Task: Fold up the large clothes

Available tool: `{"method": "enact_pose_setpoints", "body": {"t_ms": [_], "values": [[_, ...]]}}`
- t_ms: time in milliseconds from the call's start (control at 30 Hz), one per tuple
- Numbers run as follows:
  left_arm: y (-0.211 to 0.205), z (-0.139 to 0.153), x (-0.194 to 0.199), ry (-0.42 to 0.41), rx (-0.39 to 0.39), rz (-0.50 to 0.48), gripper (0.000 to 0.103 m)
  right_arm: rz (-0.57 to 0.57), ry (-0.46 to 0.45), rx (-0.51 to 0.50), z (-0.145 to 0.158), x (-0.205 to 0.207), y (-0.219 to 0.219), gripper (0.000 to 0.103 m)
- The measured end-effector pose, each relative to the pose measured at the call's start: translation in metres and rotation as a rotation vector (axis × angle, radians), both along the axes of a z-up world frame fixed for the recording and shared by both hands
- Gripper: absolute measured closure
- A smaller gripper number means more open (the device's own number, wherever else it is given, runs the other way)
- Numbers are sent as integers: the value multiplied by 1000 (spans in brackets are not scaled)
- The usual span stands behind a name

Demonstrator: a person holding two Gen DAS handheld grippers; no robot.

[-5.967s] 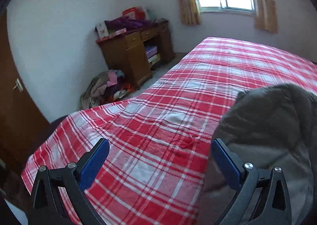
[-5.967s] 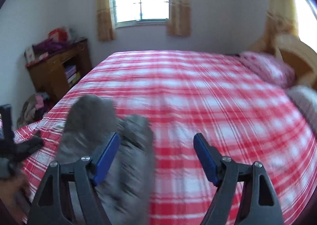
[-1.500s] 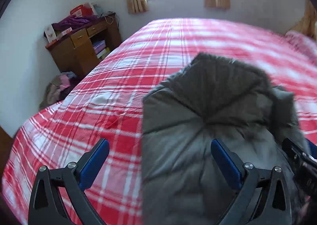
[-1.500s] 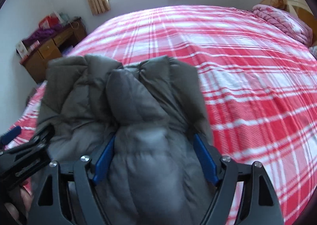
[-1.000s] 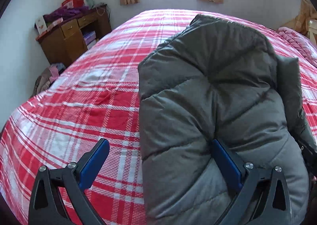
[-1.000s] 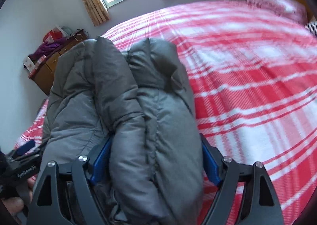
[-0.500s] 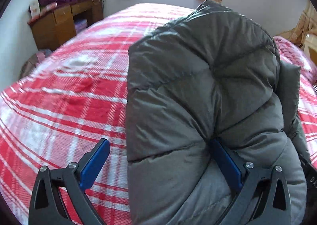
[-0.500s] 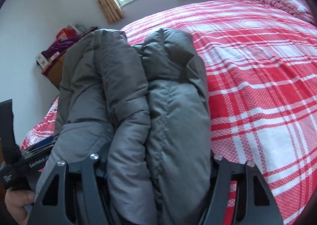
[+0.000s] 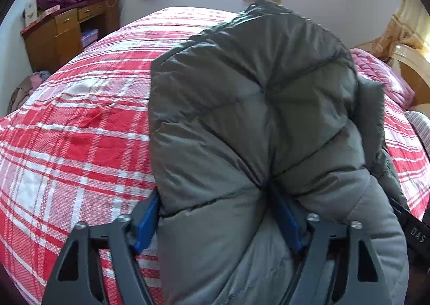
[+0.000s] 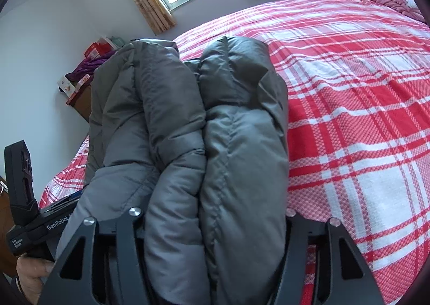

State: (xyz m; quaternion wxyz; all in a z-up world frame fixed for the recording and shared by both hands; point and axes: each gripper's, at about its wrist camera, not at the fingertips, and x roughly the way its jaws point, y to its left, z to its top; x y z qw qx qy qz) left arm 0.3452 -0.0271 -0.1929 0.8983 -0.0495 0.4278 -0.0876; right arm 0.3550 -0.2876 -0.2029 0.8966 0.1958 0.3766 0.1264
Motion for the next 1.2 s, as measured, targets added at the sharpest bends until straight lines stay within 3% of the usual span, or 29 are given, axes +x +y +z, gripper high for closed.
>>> {"method": "enact_pose_setpoints", "body": {"t_ms": [67, 100, 400, 567, 700, 733, 767, 867, 1200], "values": [[-2, 1, -3, -21, 14, -11, 36, 17, -21, 1, 2, -4, 2, 59], [-3, 0, -4, -22, 11, -8, 36, 36, -43, -1, 3, -8, 5, 61], [-25, 3, -8, -31, 45, 8, 37, 24, -1, -18, -2, -2, 10, 54], [-33, 6, -13, -45, 49, -19, 49, 36, 7, -16, -2, 3, 15, 56], [-41, 11, -21, -66, 93, -22, 58, 56, 12, -11, -2, 8, 15, 64], [-43, 13, -21, -69, 105, -20, 64, 56, 7, -16, -1, 7, 17, 65], [-45, 17, -24, -75, 117, -24, 73, 57, -1, -26, 0, 6, 19, 68], [-50, 31, -37, -96, 163, -36, 82, 66, -30, -35, 4, 0, 21, 74], [-24, 94, -107, -214, 165, -4, 85, 137, -154, 51, 33, -46, 29, 77]]}}
